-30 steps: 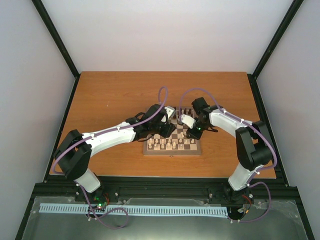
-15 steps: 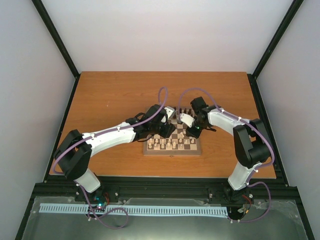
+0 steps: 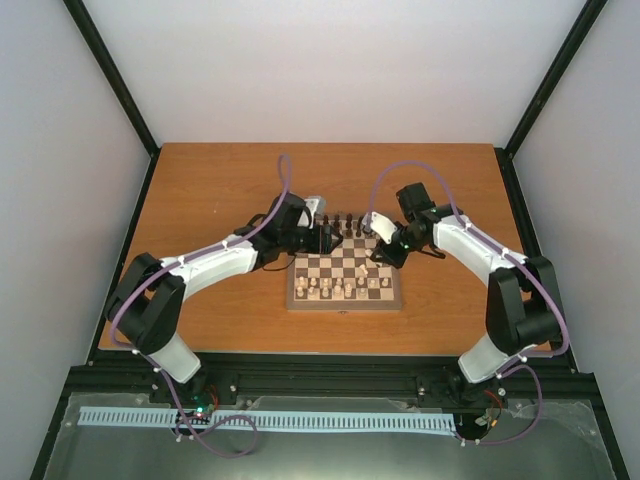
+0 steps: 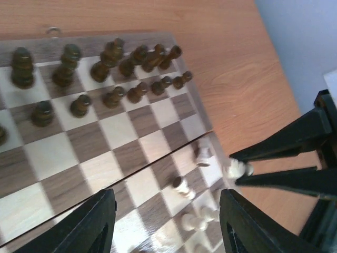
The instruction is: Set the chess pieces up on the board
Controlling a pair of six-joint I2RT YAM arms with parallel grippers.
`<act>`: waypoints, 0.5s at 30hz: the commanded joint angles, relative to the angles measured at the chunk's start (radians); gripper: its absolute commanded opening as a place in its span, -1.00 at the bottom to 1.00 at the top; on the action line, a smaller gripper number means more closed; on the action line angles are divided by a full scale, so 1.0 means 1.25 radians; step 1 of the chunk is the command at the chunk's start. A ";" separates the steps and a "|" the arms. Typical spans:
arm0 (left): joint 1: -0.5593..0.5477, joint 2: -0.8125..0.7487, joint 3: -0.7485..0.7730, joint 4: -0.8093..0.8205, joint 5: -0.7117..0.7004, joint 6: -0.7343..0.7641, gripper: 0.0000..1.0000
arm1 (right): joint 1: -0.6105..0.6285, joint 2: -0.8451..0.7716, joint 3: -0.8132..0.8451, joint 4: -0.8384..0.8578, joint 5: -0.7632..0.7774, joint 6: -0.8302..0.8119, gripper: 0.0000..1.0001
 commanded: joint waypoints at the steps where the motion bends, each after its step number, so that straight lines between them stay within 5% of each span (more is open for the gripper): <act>1: 0.007 0.035 0.022 0.117 0.190 -0.116 0.11 | -0.001 -0.054 0.020 0.005 -0.080 0.006 -0.71; 15: 0.006 0.116 0.035 0.275 0.345 -0.243 -0.11 | -0.001 -0.116 0.019 0.023 -0.149 0.028 -0.69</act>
